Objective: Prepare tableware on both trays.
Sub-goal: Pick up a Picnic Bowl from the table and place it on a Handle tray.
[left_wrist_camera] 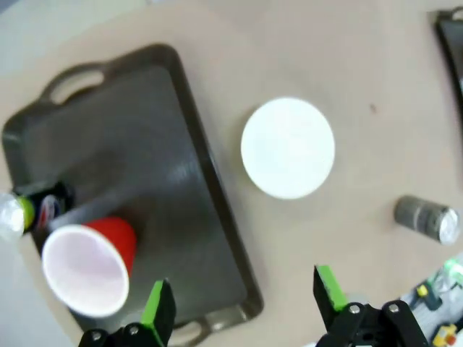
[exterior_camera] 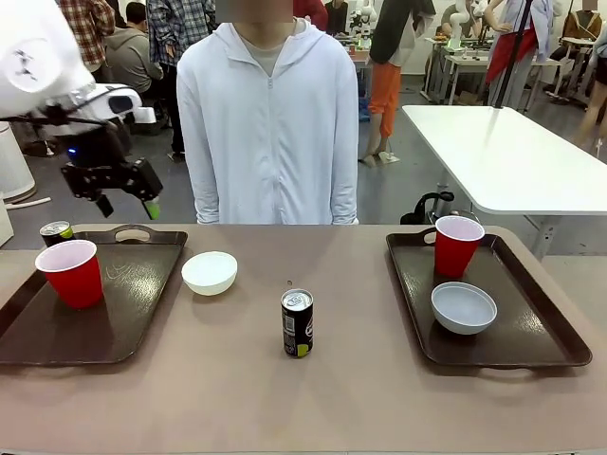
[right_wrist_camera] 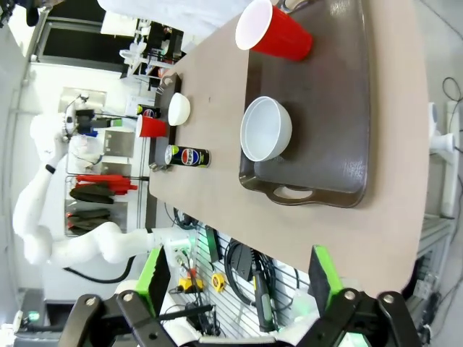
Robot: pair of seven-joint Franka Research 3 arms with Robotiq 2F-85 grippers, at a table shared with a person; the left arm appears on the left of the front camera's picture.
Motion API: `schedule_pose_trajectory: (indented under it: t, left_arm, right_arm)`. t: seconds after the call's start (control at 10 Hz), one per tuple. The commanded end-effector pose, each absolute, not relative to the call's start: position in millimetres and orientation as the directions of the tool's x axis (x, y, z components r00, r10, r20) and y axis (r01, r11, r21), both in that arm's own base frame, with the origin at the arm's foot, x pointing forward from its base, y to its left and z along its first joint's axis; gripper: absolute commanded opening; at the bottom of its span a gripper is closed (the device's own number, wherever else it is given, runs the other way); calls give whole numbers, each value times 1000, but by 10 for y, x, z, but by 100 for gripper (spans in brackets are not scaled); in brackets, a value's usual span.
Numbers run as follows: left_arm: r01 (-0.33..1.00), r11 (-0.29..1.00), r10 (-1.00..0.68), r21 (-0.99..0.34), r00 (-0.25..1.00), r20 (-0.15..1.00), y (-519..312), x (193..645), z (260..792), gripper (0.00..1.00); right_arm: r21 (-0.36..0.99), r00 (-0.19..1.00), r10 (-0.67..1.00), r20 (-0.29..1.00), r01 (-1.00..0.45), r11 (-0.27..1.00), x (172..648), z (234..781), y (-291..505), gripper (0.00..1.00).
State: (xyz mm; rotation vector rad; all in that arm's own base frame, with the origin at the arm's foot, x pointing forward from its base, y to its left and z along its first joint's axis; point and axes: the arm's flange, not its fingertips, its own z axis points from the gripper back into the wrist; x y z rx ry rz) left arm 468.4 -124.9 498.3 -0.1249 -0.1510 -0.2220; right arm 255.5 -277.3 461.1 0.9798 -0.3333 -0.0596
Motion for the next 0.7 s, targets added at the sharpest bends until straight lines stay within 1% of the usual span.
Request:
schedule_pose_trajectory:
  t: [0.0,0.1,0.2,0.3,0.4,0.5,0.6]
  left_arm:
    - [180,981,-164,-72,967,193,-1409,4988,4712,100]
    - [176,983,-162,-58,967,199,-1502,5071,4530,100]
    - [178,984,-174,0,960,219,-1584,5111,4335,100]
    - [169,985,-168,16,959,230,-1660,5118,4178,100]
    - [194,981,-192,15,952,239,-1658,5062,4188,100]
    - [214,976,-200,-44,957,208,-1555,5124,4251,100]
    - [214,976,-200,-44,957,208,-1555,5124,4251,100]
  right_arm:
    - [825,947,-192,257,-111,555,2550,4614,-2773,100]
    - [825,947,-192,257,-111,555,2550,4614,-2773,100]
    - [825,947,-192,257,-111,555,2550,4614,-2773,100]
    - [825,947,-192,257,-111,555,2550,4614,-2773,100]
    - [825,947,-192,257,-111,555,2550,4614,-2773,100]
    - [825,947,-192,257,-111,555,2550,4614,-2773,100]
    - [825,947,-192,257,-111,555,2550,4614,-2773,100]
